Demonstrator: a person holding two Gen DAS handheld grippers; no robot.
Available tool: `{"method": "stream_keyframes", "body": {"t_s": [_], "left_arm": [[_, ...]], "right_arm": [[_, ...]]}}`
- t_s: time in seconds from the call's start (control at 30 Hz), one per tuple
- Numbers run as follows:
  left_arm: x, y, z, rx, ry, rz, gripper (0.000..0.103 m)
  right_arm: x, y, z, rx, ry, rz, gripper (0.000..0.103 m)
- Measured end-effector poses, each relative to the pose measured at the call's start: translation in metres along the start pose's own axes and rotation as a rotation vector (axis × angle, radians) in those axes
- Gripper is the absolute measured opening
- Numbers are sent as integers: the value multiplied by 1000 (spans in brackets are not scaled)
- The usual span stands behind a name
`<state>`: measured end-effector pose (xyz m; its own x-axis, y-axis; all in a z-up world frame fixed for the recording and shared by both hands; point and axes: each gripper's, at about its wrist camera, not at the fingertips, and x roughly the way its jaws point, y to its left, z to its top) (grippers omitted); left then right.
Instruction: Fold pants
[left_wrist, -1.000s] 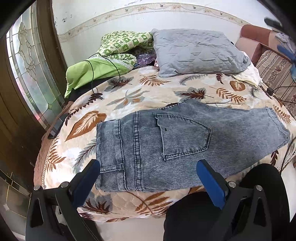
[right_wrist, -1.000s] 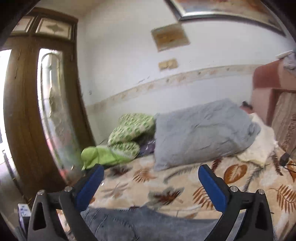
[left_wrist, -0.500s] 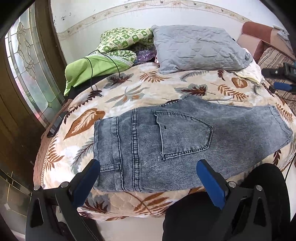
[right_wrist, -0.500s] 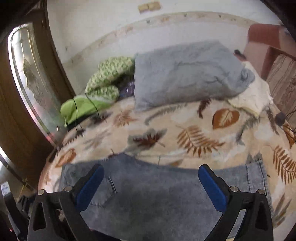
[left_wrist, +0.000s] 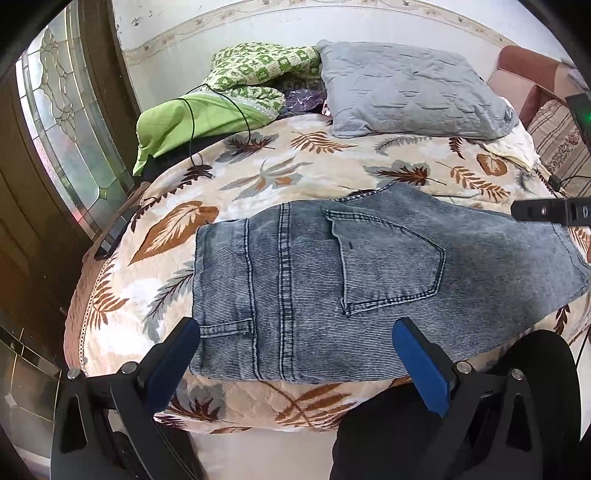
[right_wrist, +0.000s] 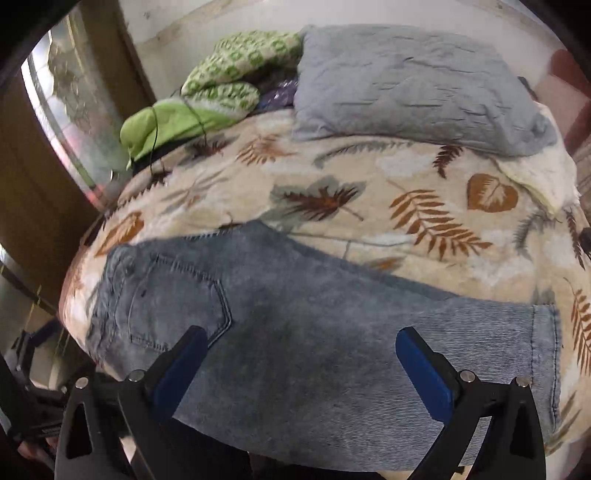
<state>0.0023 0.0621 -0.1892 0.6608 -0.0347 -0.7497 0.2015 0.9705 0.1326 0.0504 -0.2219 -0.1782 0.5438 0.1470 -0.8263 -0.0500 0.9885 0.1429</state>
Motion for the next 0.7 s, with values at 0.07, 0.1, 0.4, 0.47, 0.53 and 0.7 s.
{"method": "stream_keyframes", "body": {"t_s": [0.07,0.1,0.4,0.47,0.53,0.7], "left_arm": [[1,3,0,-6,0,1,103],[1,4,-1,-10,1,0,103],[11,12,-10,-19,38,8,103],[15,15,-13,-21,51,17,103],[20,17,-15,-28,70,25,103],[31,25,-20,-45,106,33,103]], "right_arm": [[3,7,-2,-26,14,-5,103],[4,10,-2,-34,20,-7,103],[16,24,-3,-64,76,-25,103],[20,25,-3,-60,90,-24,103],[24,27,-2,-58,107,-22,103],[35,38,3,-77,131,-22,103]]}}
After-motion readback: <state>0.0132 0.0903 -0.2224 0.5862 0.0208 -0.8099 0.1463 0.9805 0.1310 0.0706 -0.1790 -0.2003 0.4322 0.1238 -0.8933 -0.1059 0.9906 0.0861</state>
